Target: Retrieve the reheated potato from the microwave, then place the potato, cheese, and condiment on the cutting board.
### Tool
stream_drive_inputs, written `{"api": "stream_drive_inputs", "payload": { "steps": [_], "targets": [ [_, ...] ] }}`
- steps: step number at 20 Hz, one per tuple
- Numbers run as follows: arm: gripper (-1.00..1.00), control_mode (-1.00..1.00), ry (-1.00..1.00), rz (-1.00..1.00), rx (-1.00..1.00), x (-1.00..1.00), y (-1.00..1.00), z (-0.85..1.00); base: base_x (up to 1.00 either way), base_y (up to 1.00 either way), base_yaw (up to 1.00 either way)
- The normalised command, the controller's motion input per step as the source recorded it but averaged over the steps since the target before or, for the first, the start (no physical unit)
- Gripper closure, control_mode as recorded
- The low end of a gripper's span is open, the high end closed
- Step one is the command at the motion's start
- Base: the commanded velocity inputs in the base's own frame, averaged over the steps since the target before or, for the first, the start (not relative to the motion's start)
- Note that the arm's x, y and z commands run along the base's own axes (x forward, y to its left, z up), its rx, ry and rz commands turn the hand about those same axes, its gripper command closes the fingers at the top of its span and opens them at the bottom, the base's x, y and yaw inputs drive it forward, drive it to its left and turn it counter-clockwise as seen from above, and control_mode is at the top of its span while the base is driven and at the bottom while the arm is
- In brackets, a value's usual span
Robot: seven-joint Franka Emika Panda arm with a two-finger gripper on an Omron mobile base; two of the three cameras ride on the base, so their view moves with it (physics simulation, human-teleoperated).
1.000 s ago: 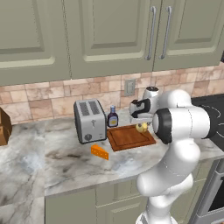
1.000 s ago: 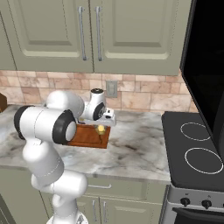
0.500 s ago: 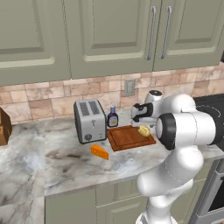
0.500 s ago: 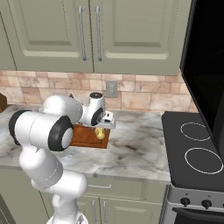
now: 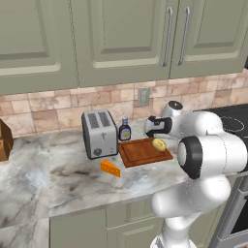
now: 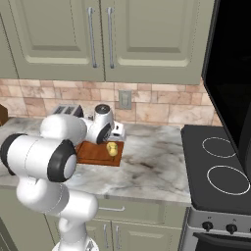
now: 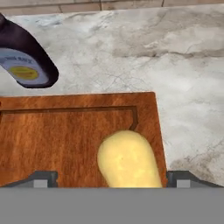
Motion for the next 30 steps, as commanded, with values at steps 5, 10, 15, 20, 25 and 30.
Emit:
{"api": "stream_drive_inputs", "payload": {
  "steps": [5,10,15,20,25,30],
  "targets": [
    [-1.00,-1.00,-0.22,0.01,0.06,-0.01,0.28,0.39,0.00,0.00,0.00],
    [-1.00,-1.00,-0.29,0.14,0.11,-0.11,0.22,0.16,0.00,0.00,0.00],
    [-1.00,-1.00,-0.32,0.20,0.11,0.00,0.02,0.17,0.00,0.00,0.00],
    [-1.00,-1.00,-0.28,0.18,0.00,0.16,0.00,0.04,0.00,0.00,0.00],
    [-1.00,-1.00,-0.16,0.19,0.00,0.28,0.20,0.00,0.00,0.00,0.00],
    [-1.00,-1.00,-0.12,0.15,0.00,0.24,0.10,0.00,0.00,0.00,0.00]
  ]
}}
